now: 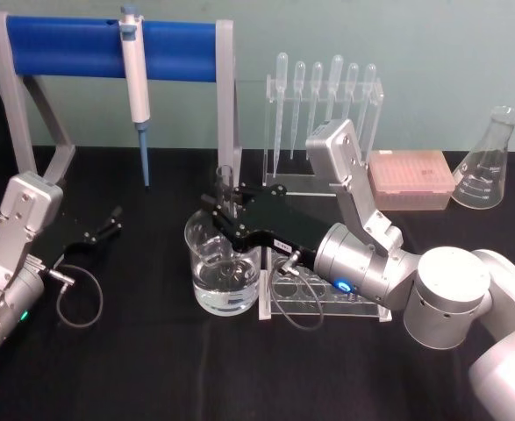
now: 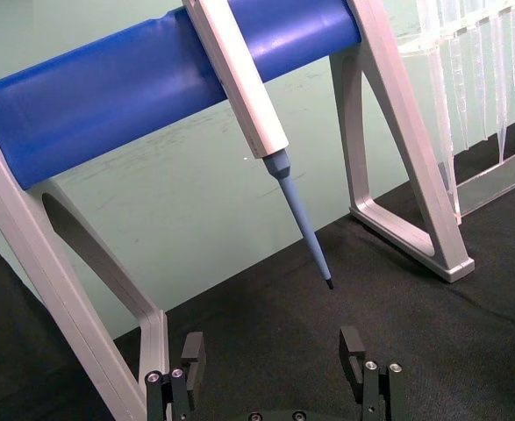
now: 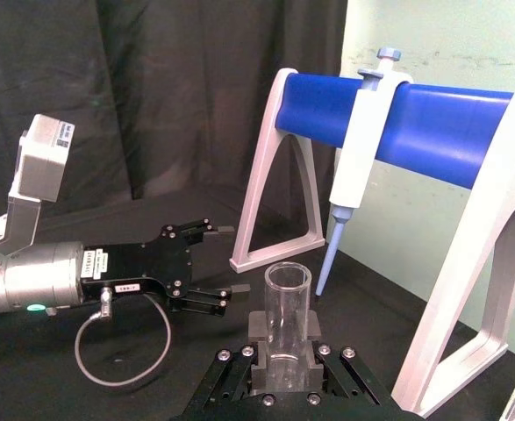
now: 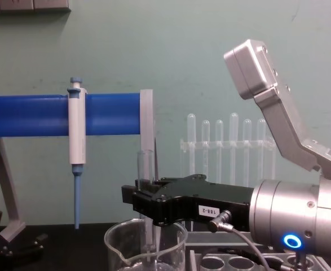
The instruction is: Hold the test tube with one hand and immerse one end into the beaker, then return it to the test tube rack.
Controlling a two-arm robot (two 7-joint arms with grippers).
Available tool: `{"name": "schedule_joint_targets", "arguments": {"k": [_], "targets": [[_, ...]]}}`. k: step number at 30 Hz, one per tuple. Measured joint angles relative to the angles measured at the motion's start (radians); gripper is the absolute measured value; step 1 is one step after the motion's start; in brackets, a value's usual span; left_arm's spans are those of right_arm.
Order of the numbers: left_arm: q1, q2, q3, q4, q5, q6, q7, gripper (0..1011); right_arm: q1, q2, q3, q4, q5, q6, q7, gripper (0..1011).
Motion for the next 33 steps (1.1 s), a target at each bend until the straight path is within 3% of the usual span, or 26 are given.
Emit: {"name": "schedule_joint_targets", "arguments": {"k": [33], "targets": [[0.000, 0.000, 0.000, 0.000, 0.000, 0.000, 0.000, 1000, 0.000, 0.000, 0.000, 0.000, 0.000, 0.000, 0.000, 226]]}}
